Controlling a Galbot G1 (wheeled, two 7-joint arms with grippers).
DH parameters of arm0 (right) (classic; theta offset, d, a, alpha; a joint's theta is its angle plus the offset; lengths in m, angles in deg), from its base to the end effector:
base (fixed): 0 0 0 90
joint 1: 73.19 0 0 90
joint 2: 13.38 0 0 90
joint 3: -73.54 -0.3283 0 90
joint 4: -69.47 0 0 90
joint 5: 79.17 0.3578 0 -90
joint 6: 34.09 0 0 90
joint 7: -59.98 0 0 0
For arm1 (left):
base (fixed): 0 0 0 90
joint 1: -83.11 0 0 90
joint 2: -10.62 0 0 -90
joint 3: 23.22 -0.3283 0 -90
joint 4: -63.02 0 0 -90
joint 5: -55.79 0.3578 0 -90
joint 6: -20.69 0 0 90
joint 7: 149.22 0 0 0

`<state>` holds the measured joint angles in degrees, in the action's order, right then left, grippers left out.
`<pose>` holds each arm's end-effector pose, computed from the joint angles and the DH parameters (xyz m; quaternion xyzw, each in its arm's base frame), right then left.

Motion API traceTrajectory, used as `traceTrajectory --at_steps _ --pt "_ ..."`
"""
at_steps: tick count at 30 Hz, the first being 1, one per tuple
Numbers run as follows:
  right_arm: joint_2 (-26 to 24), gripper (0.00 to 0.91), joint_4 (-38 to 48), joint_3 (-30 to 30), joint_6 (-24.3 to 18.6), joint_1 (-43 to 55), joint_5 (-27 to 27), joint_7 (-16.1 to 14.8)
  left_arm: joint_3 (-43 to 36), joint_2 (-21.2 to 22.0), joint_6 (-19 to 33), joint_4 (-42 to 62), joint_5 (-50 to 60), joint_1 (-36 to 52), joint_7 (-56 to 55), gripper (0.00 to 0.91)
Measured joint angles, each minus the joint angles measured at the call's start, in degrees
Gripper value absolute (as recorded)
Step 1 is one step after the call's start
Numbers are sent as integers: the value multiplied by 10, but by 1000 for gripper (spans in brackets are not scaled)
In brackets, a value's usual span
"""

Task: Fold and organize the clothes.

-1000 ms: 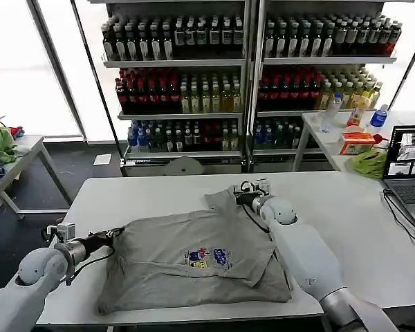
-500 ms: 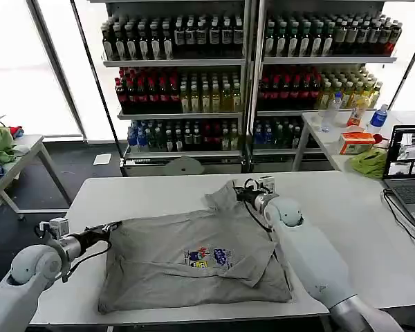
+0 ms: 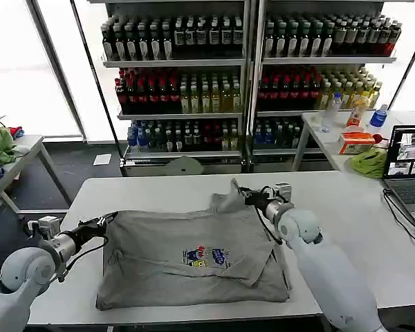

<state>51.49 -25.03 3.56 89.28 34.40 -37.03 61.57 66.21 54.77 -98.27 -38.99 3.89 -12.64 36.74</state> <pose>0.4173 -0.0169 -0.2073 0.2021 -0.9571 -0.0633 0.1978 0.3302 0.1797 -0.2135 -0.1412 -0.9612 0.0475 0.2320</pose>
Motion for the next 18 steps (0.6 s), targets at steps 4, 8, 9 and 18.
traceTrajectory --at_steps 4,8,9,18 --pt "-16 0 -57 -25 -1 -50 10 5 13 6 7 -26 11 -27 -4 0" --pt "-19 907 -90 -39 -1 -84 12 15 16 11 10 -41 17 -45 -7 0" --pt "-19 907 -95 -41 0 -88 10 18 16 11 10 -43 18 -47 -7 0" --pt "-9 907 -44 -14 1 -37 -32 18 8 15 12 -47 27 -51 -7 0"
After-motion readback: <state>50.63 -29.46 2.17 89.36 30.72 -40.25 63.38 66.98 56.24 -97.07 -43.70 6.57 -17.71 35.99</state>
